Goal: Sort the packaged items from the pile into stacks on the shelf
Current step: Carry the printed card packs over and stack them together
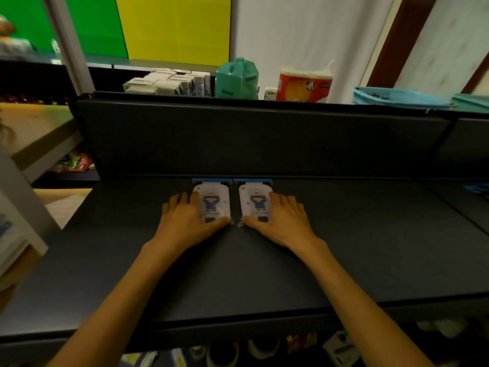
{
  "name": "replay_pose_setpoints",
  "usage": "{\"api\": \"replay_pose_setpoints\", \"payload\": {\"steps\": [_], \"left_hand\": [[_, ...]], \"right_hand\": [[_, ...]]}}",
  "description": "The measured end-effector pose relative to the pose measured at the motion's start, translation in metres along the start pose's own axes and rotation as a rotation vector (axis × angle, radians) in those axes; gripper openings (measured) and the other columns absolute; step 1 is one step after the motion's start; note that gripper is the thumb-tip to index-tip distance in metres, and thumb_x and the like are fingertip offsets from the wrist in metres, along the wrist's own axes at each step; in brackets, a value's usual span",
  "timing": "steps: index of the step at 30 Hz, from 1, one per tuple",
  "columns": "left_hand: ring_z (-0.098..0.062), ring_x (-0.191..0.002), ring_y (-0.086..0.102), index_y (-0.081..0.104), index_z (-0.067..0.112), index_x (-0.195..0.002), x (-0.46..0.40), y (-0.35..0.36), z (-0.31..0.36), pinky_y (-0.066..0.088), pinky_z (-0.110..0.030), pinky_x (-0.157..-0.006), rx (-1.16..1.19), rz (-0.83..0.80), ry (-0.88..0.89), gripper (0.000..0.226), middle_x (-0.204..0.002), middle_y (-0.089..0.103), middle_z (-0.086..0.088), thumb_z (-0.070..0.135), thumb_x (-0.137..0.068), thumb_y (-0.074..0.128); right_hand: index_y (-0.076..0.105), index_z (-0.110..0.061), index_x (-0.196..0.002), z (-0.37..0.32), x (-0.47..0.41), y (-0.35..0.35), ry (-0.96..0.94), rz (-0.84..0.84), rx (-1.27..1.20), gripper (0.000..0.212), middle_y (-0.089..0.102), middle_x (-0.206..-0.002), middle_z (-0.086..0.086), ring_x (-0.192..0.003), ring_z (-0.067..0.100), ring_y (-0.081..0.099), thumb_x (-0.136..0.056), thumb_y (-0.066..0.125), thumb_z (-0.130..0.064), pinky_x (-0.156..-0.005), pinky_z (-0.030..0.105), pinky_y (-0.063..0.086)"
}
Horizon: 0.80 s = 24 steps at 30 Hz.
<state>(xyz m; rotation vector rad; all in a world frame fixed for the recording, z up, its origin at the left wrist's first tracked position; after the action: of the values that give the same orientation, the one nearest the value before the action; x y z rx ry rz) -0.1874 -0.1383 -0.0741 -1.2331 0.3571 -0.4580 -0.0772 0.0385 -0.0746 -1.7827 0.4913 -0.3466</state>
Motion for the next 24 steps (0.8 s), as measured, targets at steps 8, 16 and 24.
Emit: {"api": "replay_pose_setpoints", "payload": {"steps": [8,16,24], "left_hand": [[-0.029,-0.132,0.036,0.024,0.022,-0.147,-0.003,-0.007,0.003,0.034,-0.043,-0.106,0.346,-0.029,-0.058,0.103,-0.147,0.038,-0.006,0.045,-0.065,0.082],[-0.024,-0.131,0.041,0.024,0.021,-0.148,-0.005,-0.011,-0.009,0.037,-0.042,-0.105,0.682,-0.014,-0.143,0.096,-0.147,0.039,-0.004,0.014,-0.070,0.080],[-0.021,-0.108,0.057,0.042,0.020,-0.135,0.001,-0.014,-0.010,0.050,-0.034,-0.083,0.849,-0.045,-0.090,0.065,-0.130,0.055,-0.006,0.008,-0.078,0.072]], "right_hand": [[0.021,-0.023,-0.147,0.007,0.006,-0.016,0.017,-0.021,-0.257,0.096,0.035,-0.147,0.005,-0.132,0.026,0.032,-0.072,0.073,-0.053,-0.107,0.037,0.029],[0.017,-0.011,-0.149,0.028,-0.002,-0.009,0.172,-0.013,-0.175,0.109,0.020,-0.154,0.011,-0.140,0.031,0.020,-0.069,0.064,-0.069,-0.114,0.042,0.020],[0.038,-0.012,-0.139,0.029,-0.006,-0.009,0.191,-0.034,-0.194,0.097,0.035,-0.141,0.009,-0.129,0.029,0.031,-0.064,0.073,-0.064,-0.108,0.039,0.032]]}}
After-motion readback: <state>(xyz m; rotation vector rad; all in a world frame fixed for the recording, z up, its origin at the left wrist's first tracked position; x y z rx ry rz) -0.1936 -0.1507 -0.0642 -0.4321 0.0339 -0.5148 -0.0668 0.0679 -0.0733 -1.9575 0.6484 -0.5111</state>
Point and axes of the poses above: each hand's wrist, its own x-axis away from the middle knuckle, its own y-axis out of the palm, z = x × y, the point moved 8 cm from there along -x, towards the middle knuckle
